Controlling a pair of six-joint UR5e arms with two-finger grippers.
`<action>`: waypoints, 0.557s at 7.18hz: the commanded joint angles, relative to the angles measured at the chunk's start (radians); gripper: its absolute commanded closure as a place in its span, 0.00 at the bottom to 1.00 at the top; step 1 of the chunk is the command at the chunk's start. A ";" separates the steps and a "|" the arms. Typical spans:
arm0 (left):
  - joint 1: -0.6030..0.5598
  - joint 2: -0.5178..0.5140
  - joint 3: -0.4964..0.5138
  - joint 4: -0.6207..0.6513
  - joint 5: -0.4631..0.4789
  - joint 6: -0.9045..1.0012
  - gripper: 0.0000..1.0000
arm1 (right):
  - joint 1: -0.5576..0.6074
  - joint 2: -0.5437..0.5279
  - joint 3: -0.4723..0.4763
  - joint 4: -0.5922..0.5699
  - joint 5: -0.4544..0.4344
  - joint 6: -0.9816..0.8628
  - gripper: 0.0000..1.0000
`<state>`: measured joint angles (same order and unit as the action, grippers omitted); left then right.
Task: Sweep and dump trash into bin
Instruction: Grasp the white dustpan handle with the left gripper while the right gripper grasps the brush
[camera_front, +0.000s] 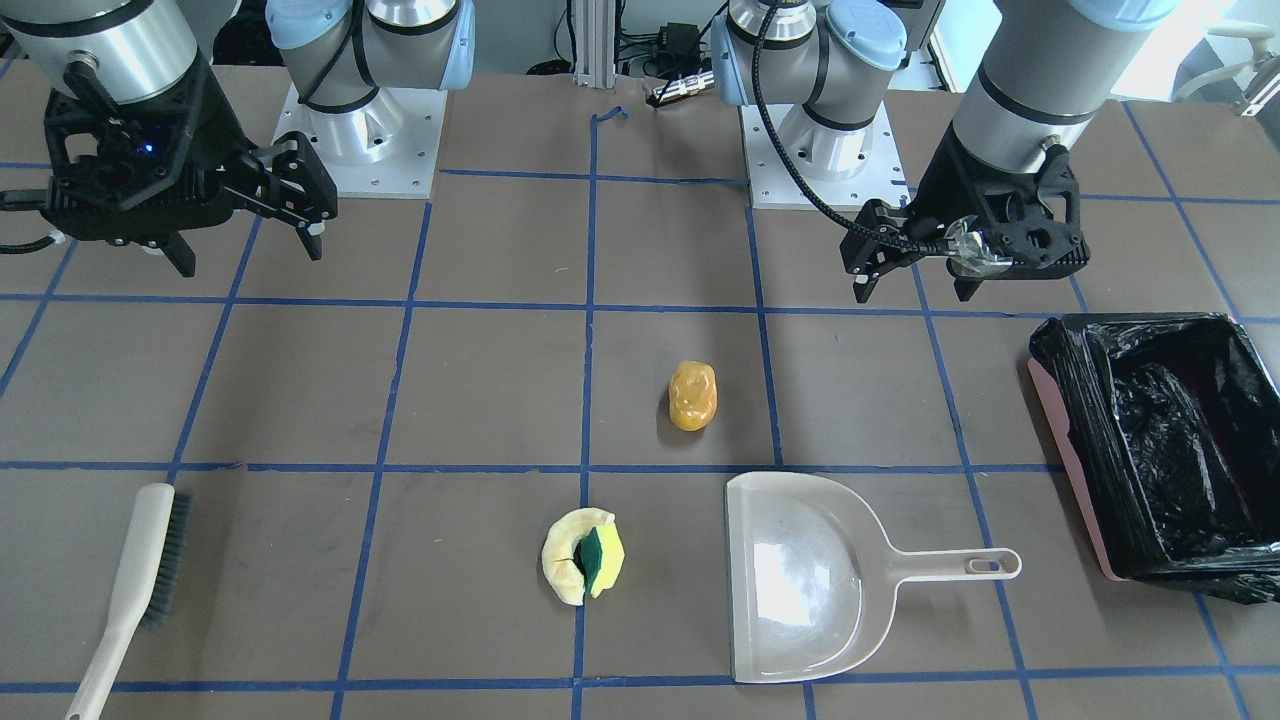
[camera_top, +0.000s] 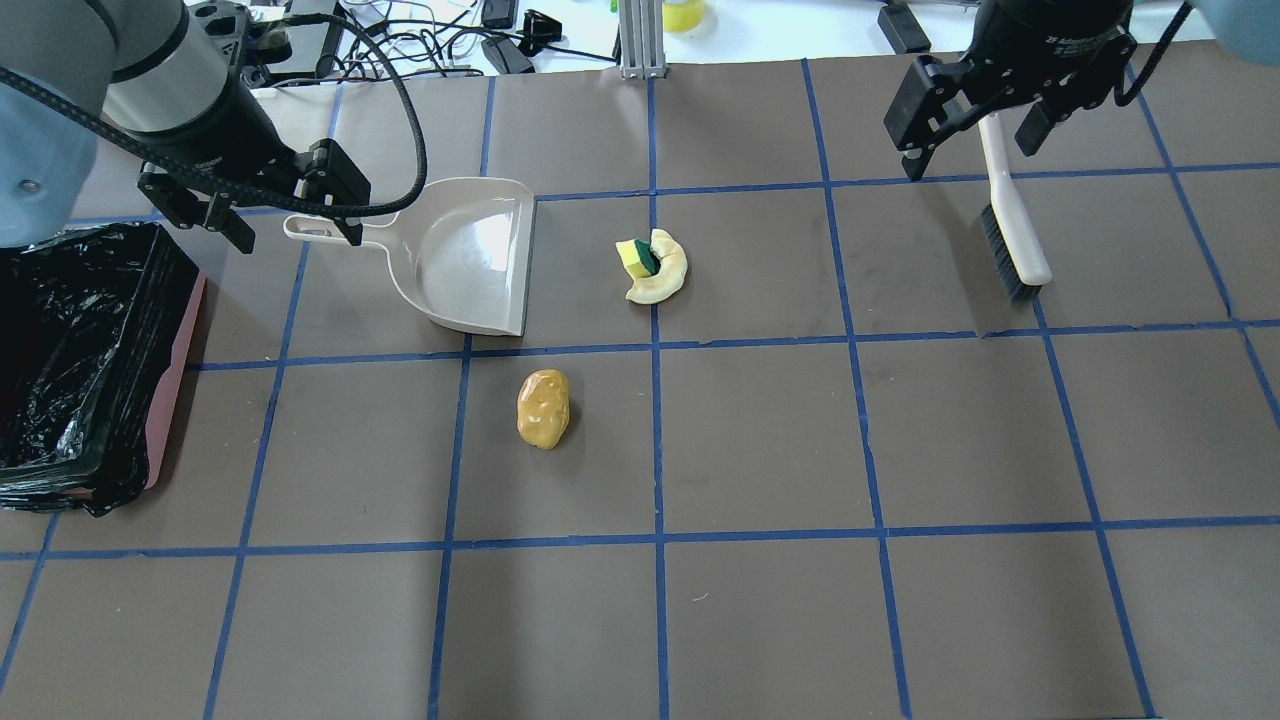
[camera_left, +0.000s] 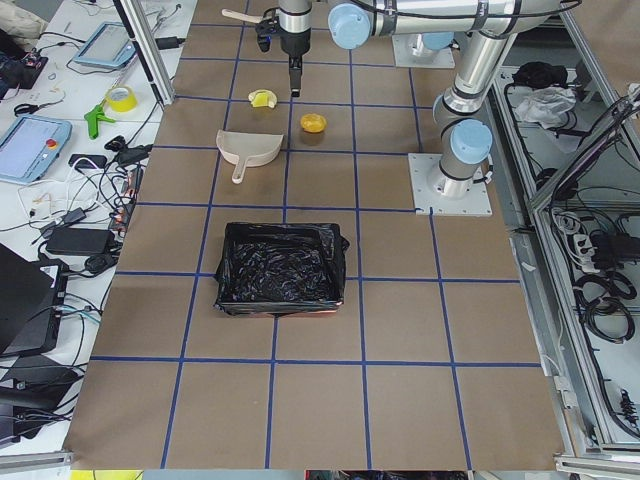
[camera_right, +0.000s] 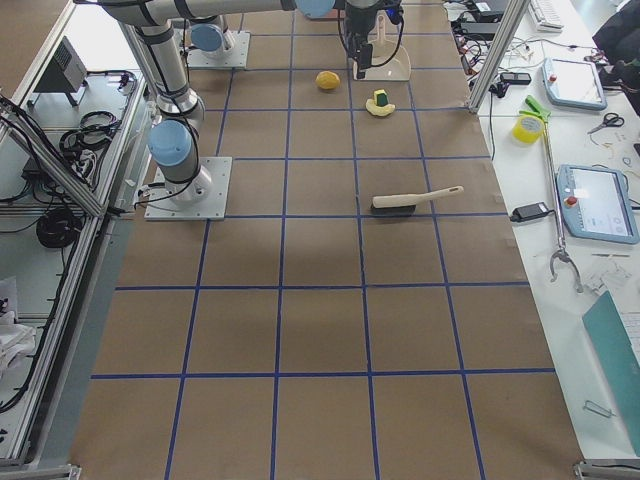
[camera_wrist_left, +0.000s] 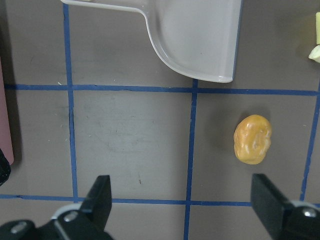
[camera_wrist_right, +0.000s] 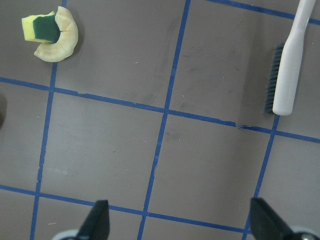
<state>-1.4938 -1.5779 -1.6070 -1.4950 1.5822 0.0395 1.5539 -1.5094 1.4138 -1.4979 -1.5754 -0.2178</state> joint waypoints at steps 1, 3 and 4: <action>0.001 -0.004 -0.004 -0.001 0.009 -0.007 0.00 | -0.002 0.003 0.002 -0.002 0.002 0.003 0.00; 0.004 -0.010 -0.002 0.002 0.010 0.005 0.00 | -0.082 0.044 -0.006 -0.115 0.002 -0.021 0.00; 0.006 -0.014 0.002 0.004 0.010 0.023 0.00 | -0.157 0.105 -0.027 -0.177 0.002 -0.061 0.00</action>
<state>-1.4897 -1.5878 -1.6080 -1.4925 1.5918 0.0487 1.4746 -1.4617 1.4050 -1.5992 -1.5739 -0.2423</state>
